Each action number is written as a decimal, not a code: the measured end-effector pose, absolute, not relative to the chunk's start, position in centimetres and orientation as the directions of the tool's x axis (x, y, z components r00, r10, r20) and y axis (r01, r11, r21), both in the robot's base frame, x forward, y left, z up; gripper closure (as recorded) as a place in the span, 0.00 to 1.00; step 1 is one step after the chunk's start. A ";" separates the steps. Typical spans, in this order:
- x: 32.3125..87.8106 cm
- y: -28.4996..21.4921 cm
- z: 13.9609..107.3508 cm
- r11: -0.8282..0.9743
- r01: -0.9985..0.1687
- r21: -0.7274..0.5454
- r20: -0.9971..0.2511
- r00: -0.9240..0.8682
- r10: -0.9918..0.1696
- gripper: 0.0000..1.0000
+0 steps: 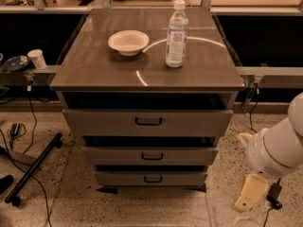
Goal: Open bottom drawer
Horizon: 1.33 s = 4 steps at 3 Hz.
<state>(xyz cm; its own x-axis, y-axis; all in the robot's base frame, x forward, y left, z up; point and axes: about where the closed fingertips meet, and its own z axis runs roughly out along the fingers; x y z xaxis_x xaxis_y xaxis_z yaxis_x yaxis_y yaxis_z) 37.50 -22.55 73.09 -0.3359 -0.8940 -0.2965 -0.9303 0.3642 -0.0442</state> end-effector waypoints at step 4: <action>36.1 -21.6 68.7 0.371 -0.929 0.011 -0.301 -0.357 -0.884 0.00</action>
Offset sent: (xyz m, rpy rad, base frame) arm -0.0103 0.0047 -0.0380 0.0260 0.0366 -0.0123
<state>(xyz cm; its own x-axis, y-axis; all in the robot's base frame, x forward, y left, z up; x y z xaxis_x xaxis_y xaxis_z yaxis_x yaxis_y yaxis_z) 36.07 -21.61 68.66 -0.3567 -0.8844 -0.3010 -0.9287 0.3707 0.0111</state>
